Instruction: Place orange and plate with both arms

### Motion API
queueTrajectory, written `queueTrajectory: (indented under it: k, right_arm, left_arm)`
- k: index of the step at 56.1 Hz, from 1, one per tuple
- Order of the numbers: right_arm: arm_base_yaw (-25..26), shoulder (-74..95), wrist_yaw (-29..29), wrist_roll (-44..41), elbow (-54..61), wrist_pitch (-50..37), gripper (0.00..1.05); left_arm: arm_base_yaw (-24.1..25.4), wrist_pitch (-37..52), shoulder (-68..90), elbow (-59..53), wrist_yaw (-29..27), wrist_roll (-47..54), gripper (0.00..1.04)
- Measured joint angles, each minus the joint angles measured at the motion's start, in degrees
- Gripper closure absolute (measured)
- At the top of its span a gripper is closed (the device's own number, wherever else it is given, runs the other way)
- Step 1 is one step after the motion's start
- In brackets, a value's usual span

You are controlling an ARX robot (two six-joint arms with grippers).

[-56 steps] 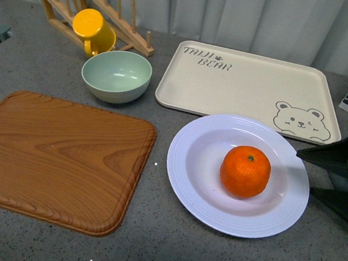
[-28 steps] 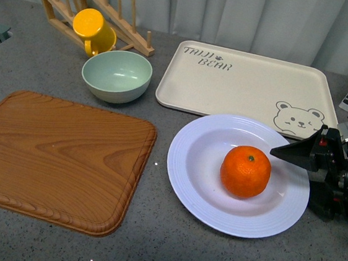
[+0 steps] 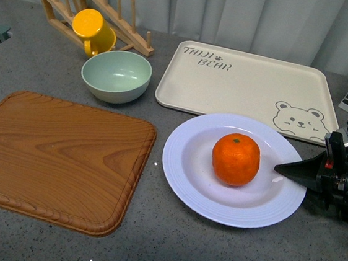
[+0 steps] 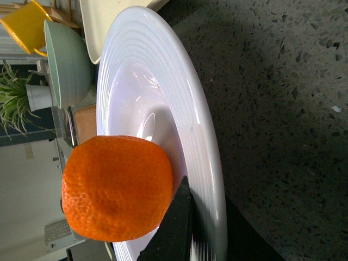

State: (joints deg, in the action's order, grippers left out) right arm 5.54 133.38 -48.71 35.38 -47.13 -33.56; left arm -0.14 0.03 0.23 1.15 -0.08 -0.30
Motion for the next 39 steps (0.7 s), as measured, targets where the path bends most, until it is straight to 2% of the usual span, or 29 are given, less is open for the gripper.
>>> queueTrajectory:
  k: [13,27,39]
  right_arm:
    - [0.17,0.07,-0.15,1.25,1.38,-4.17,1.01]
    - [1.27,-2.47,1.88,6.6,3.21,-9.92,1.01]
    - [1.9,-4.55,1.68,9.99,-1.33,-10.21,1.01]
  left_arm:
    - [0.0,0.0,0.0,0.0,-0.02,0.02,0.06]
    - [-0.02,0.0,0.0,0.0,-0.02,0.0,0.06]
    - [0.0,0.0,0.0,0.0,-0.02,0.0,0.06]
